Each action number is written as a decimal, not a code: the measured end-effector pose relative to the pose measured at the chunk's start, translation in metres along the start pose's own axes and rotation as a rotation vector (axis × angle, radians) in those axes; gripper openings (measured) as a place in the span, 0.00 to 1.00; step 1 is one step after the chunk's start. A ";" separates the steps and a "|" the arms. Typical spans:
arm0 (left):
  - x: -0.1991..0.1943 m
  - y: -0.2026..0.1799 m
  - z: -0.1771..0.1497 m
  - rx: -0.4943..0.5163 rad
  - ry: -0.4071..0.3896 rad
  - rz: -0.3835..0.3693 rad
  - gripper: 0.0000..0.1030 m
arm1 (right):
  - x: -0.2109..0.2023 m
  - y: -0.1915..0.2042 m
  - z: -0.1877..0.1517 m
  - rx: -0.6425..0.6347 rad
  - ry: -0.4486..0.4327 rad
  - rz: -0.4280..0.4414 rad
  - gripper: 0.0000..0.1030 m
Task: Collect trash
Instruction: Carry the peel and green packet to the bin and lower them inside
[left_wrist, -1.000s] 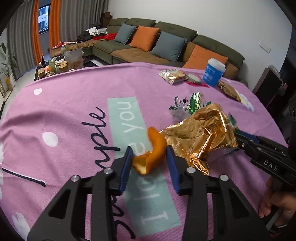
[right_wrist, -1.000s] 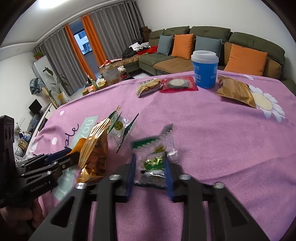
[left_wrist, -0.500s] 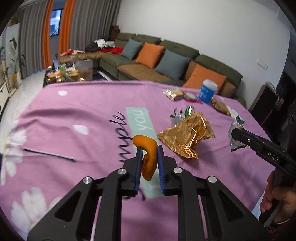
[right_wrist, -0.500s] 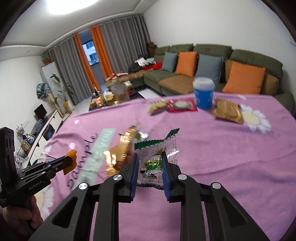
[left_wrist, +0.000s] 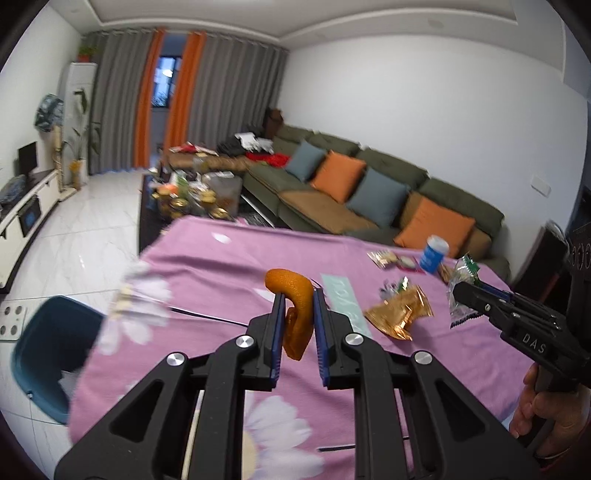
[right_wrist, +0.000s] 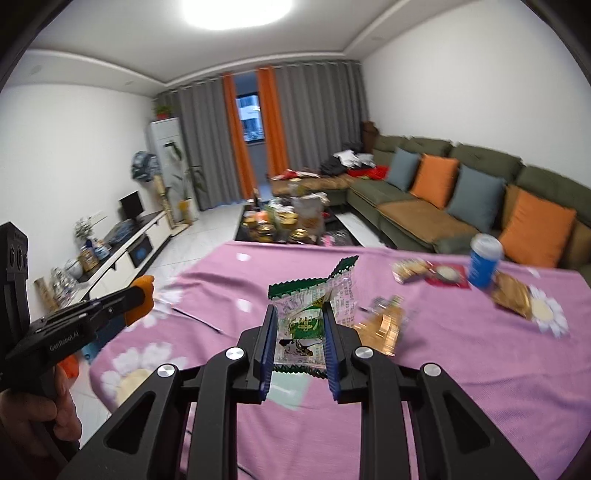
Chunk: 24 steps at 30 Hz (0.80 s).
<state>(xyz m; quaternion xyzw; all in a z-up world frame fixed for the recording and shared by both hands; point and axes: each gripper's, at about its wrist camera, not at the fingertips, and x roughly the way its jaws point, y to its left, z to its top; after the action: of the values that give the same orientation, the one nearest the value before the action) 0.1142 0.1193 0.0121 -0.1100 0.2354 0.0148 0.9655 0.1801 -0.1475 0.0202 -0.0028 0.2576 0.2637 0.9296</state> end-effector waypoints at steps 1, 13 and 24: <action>-0.008 0.005 0.001 -0.005 -0.014 0.011 0.15 | 0.000 0.007 0.002 -0.013 -0.005 0.010 0.21; -0.108 0.066 -0.002 -0.082 -0.141 0.173 0.15 | 0.000 0.106 0.019 -0.165 -0.040 0.181 0.21; -0.170 0.110 -0.021 -0.150 -0.166 0.312 0.15 | 0.027 0.190 0.024 -0.274 0.011 0.369 0.21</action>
<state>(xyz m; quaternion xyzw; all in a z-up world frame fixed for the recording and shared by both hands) -0.0550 0.2260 0.0493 -0.1421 0.1676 0.1909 0.9567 0.1180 0.0334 0.0528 -0.0832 0.2205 0.4616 0.8552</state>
